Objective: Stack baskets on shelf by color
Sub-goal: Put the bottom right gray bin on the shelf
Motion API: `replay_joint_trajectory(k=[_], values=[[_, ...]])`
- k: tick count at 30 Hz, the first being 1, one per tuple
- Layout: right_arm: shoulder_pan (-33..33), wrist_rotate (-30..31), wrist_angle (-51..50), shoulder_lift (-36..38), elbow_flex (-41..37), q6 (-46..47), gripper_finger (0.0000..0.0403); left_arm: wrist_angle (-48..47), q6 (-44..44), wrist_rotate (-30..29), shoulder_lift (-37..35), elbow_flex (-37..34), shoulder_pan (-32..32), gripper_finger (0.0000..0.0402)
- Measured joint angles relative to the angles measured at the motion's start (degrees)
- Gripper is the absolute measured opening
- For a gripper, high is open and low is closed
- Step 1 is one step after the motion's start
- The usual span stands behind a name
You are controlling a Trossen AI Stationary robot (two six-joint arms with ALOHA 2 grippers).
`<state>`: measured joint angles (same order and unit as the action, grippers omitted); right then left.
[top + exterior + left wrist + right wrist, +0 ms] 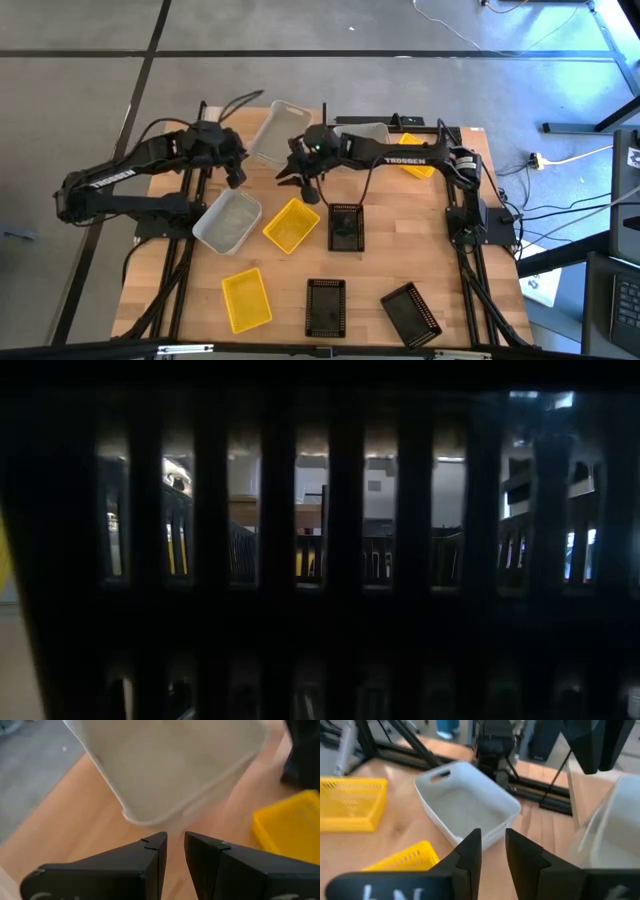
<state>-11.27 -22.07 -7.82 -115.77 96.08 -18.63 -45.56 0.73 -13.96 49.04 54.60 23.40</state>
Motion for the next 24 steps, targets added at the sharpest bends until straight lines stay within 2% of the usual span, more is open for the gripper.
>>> replay_joint_trajectory(k=[4,10,17,24], values=[[0.90,3.10,3.11,-0.03,-0.92,-0.10,0.0086,-2.69,0.51,-0.04,1.39,-0.06,0.04,0.0059],[1.82,14.82,3.43,0.02,-0.91,-0.04,0.0086,-3.19,4.35,-3.03,3.70,-0.10,0.06,0.0059],[1.77,23.30,3.37,0.02,-0.91,0.28,0.0086,-3.26,6.95,-3.49,6.12,-0.12,1.40,0.0059],[1.97,23.94,2.26,0.02,-0.91,0.25,0.0086,-3.31,8.93,-6.06,7.27,-0.12,2.98,0.0059]])
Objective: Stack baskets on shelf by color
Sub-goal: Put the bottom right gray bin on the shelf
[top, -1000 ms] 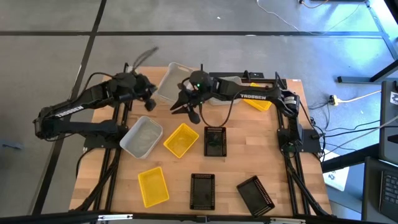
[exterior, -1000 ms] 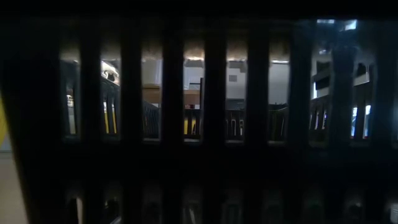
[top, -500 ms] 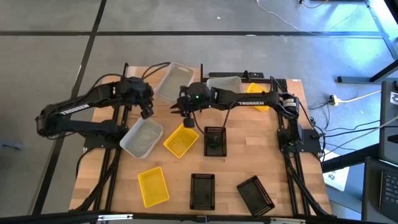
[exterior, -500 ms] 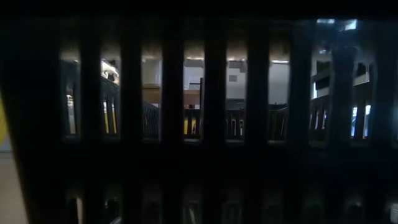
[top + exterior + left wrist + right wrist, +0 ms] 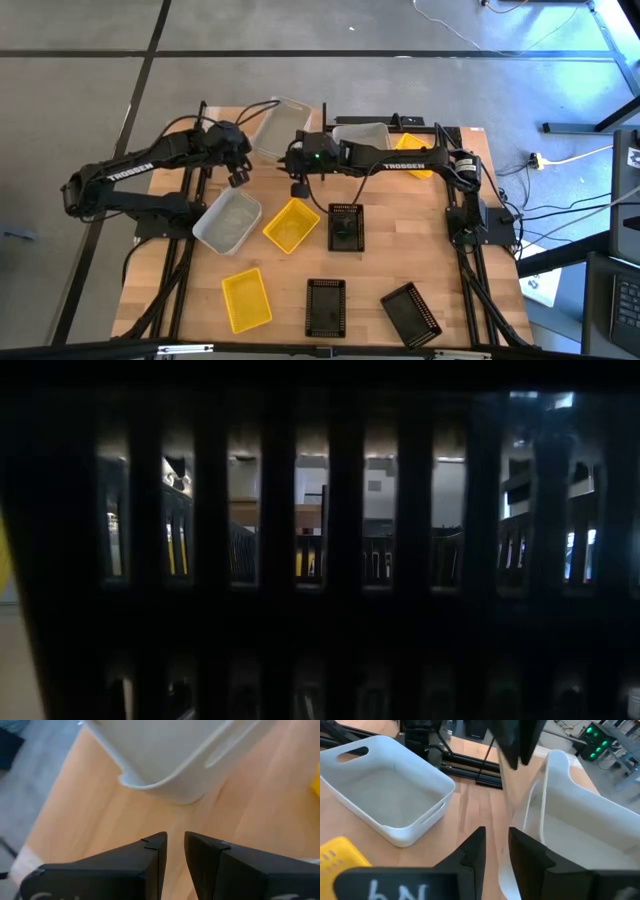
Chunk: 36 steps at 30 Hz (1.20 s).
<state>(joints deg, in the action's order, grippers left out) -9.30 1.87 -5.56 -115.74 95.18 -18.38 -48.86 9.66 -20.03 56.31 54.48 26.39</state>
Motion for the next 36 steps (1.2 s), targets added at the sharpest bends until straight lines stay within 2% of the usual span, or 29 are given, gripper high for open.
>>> replay_joint_trajectory(k=[2,4,6,9,19,24,30,33,36], values=[[0.13,-1.76,-0.18,0.00,0.00,-0.17,0.0086,0.00,0.09,-2.65,0.00,0.00,0.42,0.0059],[0.15,-6.67,-0.12,0.00,0.00,-0.17,0.0086,0.07,0.82,-4.05,0.00,0.00,1.34,0.0059],[0.23,-10.53,0.01,0.00,0.00,0.40,0.0086,0.27,2.95,-3.79,-0.01,0.00,2.53,0.0059],[0.35,-11.54,0.38,0.00,0.00,1.16,0.0086,0.75,7.98,-1.94,-0.04,0.00,4.31,0.0058],[0.31,-11.55,1.59,0.53,0.02,-0.02,0.0086,6.70,15.93,1.09,1.88,0.00,6.34,0.0054],[0.14,-11.23,0.47,2.19,0.02,-0.33,0.0086,8.62,14.66,4.23,2.51,0.00,6.34,0.0054],[-0.04,-6.25,-1.50,3.82,0.11,-1.64,0.0086,11.96,14.89,5.85,3.15,0.02,6.34,0.0054],[-0.22,-6.02,-1.69,4.17,0.11,-1.61,0.0086,13.60,14.89,9.13,4.35,0.02,6.15,0.0054],[-0.35,-6.00,-2.32,4.44,0.11,-1.44,0.0086,15.83,14.94,9.40,5.72,0.02,5.91,0.0054]])
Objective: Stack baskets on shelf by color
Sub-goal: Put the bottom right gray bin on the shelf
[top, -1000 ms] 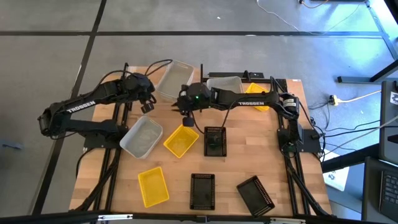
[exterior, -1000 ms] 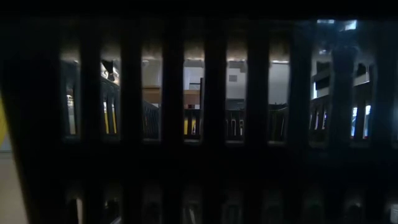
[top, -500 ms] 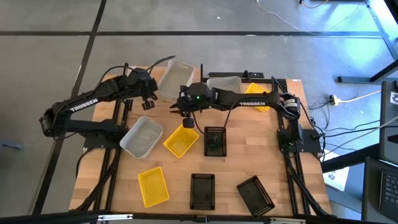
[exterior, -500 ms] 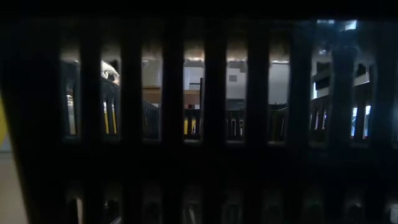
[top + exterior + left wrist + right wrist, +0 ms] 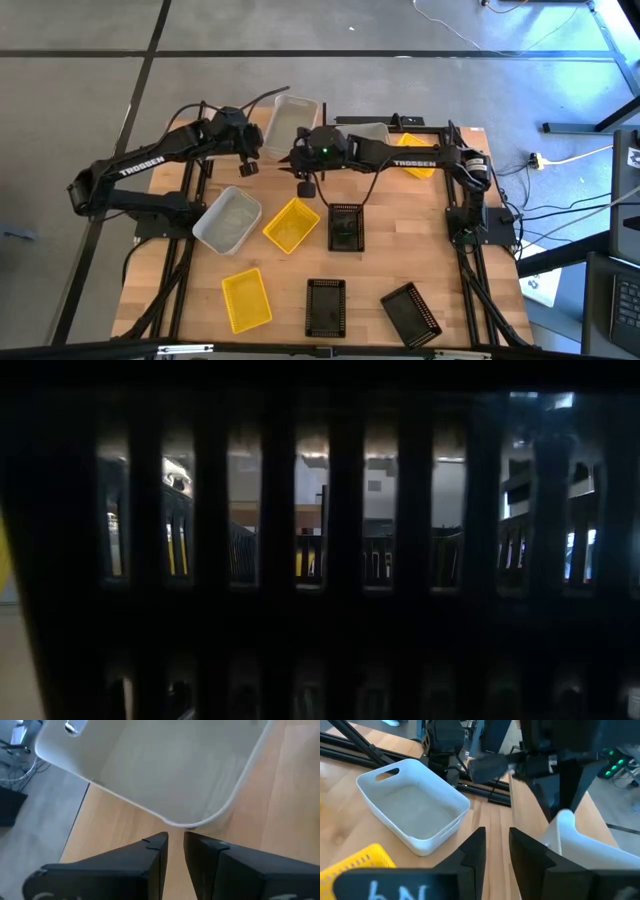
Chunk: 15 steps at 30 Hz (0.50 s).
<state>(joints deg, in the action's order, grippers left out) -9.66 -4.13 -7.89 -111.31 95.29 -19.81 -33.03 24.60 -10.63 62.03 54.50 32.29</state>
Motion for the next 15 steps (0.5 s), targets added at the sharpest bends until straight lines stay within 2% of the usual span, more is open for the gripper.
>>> replay_joint_trajectory(k=[8,15], values=[[-0.59,4.07,-1.33,1.75,-0.07,-0.02,0.0086,1.89,1.97,-0.16,4.12,0.00,-1.96,0.0054],[-1.44,4.25,-3.46,3.70,-0.07,-0.07,0.0086,4.29,2.36,-0.15,4.32,0.00,-3.15,0.0054]])
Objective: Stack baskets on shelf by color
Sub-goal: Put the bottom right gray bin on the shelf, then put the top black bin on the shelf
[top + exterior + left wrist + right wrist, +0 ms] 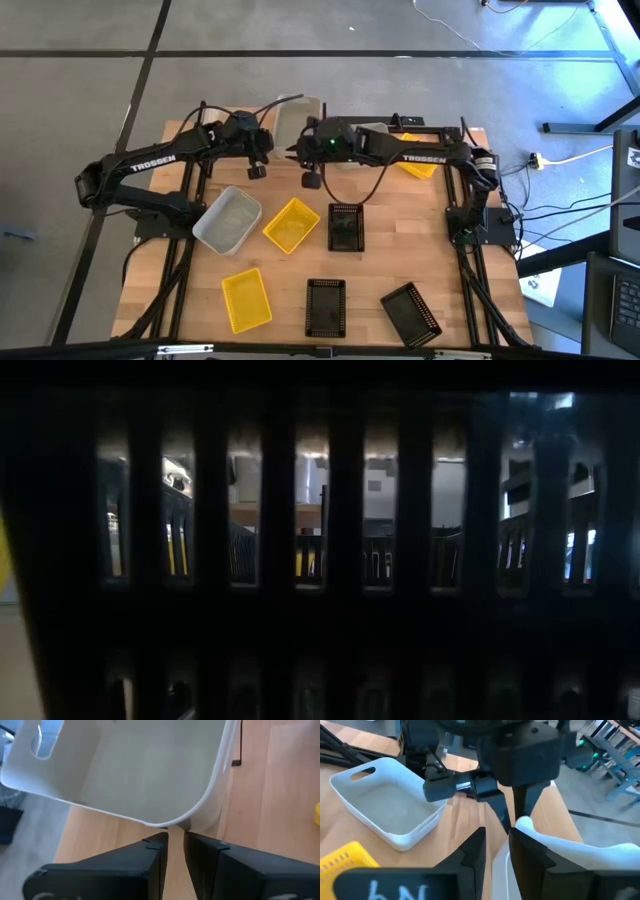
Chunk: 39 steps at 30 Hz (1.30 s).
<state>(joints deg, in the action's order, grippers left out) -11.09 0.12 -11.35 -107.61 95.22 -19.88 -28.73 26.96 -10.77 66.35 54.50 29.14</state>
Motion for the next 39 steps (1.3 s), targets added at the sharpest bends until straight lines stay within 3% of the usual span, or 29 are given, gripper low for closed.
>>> replay_joint_trajectory(k=[10,18,27,32,39], values=[[-0.44,1.99,-2.37,0.42,0.02,-0.06,0.0086,0.09,0.24,-0.95,-0.16,0.00,-0.04,0.0054],[-0.46,4.71,-12.45,4.66,0.00,-1.73,0.0086,-2.66,-2.81,-3.47,-6.36,0.02,-0.21,0.0053],[-2.41,-6.22,-29.71,8.98,0.04,-2.99,0.0086,-3.95,-8.69,-3.53,-14.84,0.07,-2.92,0.0054],[-3.37,-15.49,-42.61,9.17,0.03,-2.98,0.0086,-3.95,-10.44,-3.50,-18.85,0.07,-4.60,0.0053],[-2.40,-16.23,-52.58,7.33,0.00,-5.91,0.0086,-3.89,-11.87,-4.36,-23.48,0.04,-5.85,0.0053]])
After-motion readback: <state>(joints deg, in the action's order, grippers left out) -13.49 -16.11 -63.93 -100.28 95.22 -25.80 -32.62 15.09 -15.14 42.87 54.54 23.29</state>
